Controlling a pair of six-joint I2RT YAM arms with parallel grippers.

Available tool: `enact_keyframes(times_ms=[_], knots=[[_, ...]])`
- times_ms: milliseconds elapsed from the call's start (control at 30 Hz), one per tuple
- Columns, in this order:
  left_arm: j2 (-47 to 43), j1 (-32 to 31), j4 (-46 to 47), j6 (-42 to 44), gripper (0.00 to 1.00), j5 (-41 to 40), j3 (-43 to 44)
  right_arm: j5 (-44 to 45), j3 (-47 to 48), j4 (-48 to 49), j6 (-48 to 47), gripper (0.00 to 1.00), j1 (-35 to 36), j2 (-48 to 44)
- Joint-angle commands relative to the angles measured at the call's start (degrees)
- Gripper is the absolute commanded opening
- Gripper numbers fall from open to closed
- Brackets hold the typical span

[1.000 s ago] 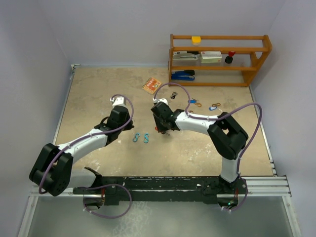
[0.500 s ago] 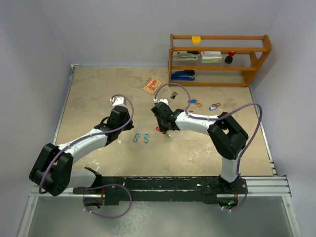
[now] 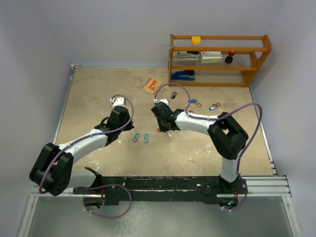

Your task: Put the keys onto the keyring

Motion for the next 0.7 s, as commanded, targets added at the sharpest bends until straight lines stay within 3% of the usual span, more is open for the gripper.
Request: enact_keyframes(times_ms=[0,300,667], knots=[[0.2,-0.23,2.86,0.66,0.0,0.71,0.0,1.71,2.68,-1.93,-0.21,0.03,0.34,-0.94],[0.25,-0.23,2.84,0.66,0.0,1.38,0.75,3.59,1.09,0.49,-2.73,0.0,0.88,-4.75],[-1.65,-0.47,5.61,0.88,0.0,6.54,0.98,1.4,-5.8,10.41,-8.58,0.0,1.12,-13.29]])
